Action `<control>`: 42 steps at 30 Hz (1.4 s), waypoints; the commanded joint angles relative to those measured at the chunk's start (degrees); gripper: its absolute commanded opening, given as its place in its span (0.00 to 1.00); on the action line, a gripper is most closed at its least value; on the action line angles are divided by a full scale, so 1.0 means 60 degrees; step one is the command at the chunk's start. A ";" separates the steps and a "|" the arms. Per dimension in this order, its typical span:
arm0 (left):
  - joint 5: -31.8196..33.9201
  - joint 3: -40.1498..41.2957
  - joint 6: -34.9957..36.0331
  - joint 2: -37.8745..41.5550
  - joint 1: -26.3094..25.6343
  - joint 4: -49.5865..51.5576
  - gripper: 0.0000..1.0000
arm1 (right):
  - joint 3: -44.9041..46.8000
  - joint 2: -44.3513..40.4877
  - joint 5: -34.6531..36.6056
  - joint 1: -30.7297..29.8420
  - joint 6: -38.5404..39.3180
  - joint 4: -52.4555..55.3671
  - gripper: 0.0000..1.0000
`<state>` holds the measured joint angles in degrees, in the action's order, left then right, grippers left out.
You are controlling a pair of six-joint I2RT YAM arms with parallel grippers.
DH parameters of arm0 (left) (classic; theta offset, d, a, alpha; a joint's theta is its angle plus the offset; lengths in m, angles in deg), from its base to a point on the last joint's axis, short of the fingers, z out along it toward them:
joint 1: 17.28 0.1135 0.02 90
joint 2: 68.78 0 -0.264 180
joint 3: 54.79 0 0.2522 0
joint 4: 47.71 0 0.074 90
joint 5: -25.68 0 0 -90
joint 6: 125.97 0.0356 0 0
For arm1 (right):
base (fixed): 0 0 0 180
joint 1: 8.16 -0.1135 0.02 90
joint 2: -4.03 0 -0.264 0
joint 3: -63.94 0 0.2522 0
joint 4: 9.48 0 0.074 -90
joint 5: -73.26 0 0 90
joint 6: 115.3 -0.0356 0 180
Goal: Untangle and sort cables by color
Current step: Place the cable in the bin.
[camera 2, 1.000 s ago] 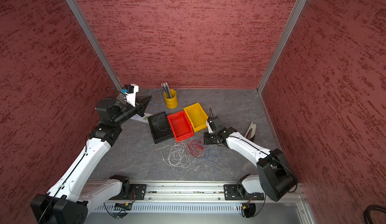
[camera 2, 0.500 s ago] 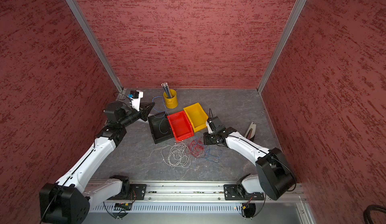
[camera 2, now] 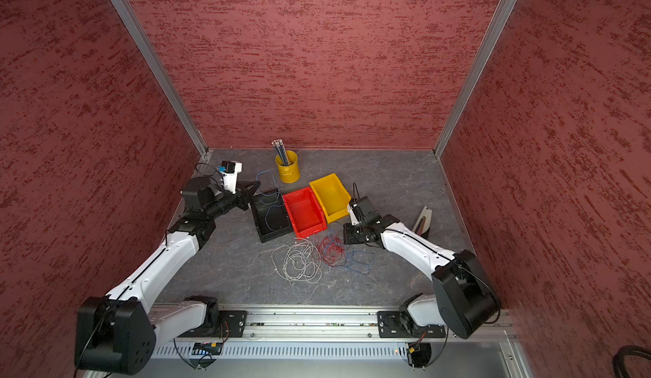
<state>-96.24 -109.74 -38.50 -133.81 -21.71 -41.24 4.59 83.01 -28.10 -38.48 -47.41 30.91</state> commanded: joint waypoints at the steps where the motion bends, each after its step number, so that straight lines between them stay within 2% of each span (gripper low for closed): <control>1: 0.0052 0.0135 0.0301 0.0062 0.0064 0.0276 0.00 | -0.0306 -0.0094 -0.0055 -0.0024 -0.0061 -0.0070 0.00; 13: 0.1027 -0.0050 0.0572 -0.0279 0.0064 0.1550 0.00 | -0.0227 -0.0064 -0.0102 -0.0028 -0.0108 -0.0132 0.00; 20: 0.1009 0.0020 0.0461 -0.0530 -0.0050 0.1425 0.00 | -0.0207 -0.0023 -0.0144 -0.0028 -0.0144 -0.0134 0.00; 29: 0.0937 -0.0027 0.0016 -0.1584 -0.0453 0.0839 0.00 | -0.0155 -0.0263 0.0017 -0.0030 -0.0080 0.0078 0.00; 42: 0.2057 0.0344 -0.0079 -0.1220 -0.0678 0.2561 0.00 | -0.0058 0.0004 -0.0151 -0.0021 -0.0123 -0.0220 0.00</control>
<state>-86.01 -107.75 -38.56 -141.16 -24.77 -29.96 4.59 82.49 -28.19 -38.48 -47.63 30.76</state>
